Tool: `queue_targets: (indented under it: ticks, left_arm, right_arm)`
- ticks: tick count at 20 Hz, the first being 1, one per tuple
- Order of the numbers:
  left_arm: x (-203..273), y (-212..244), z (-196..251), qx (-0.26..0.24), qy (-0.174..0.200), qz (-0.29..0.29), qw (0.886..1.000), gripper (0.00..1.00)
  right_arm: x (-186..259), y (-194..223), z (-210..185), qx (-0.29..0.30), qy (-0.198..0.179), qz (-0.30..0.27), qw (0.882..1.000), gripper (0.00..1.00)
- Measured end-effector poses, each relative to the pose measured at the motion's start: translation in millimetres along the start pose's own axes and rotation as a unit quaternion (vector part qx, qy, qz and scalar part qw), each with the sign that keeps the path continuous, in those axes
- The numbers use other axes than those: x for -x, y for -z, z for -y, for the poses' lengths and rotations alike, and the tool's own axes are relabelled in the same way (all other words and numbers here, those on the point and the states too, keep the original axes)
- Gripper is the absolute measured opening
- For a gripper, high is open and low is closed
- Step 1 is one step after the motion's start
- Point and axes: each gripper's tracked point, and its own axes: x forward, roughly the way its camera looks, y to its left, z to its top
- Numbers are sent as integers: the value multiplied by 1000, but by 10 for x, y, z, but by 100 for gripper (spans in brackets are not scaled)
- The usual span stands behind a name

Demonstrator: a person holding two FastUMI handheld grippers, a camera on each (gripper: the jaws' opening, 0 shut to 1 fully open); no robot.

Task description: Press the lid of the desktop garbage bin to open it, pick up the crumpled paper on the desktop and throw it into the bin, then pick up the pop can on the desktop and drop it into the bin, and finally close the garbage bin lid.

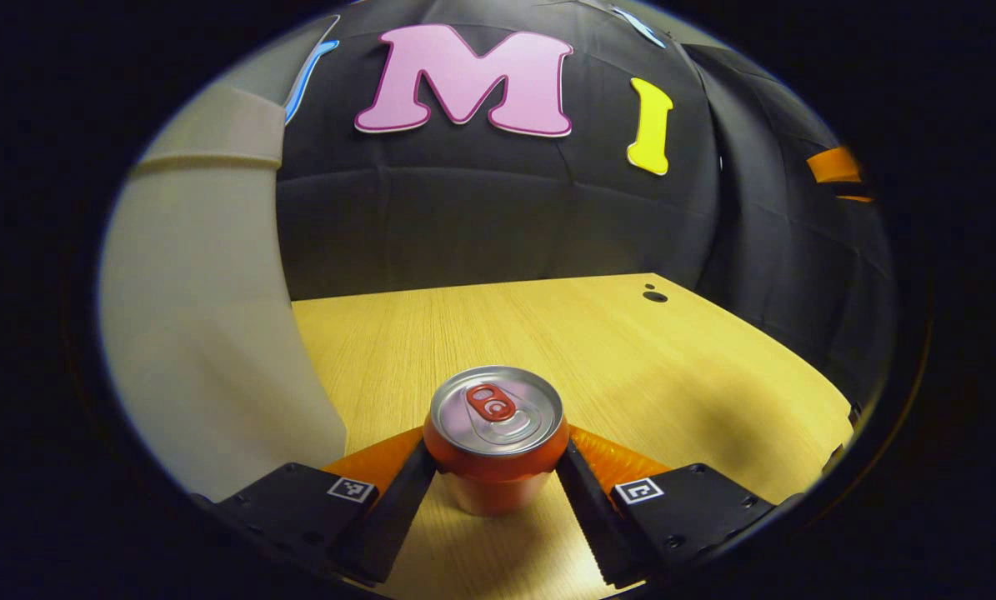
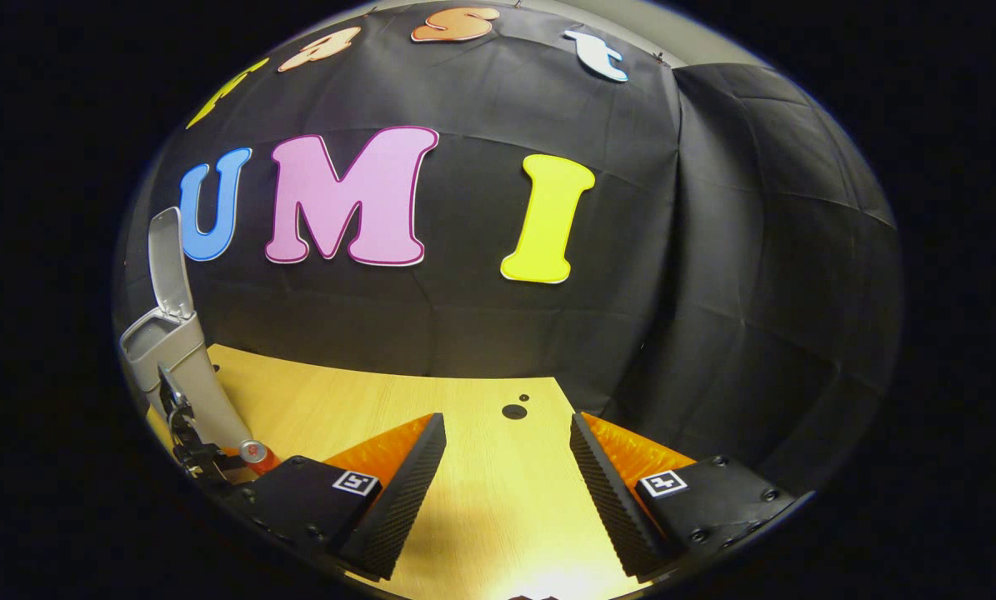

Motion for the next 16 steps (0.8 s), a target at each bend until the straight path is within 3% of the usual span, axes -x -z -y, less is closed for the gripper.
queue_targets:
  ticks: [7,16]
  left_arm:
    - [566,-798,175,-12,14,28,999,89]
    - [1440,-2297,-186,20,8,104,994,88]
  right_arm:
    - [-66,-136,-53,-24,-3,6,1000,97]
    - [10,-423,-205,-55,-26,29,998,97]
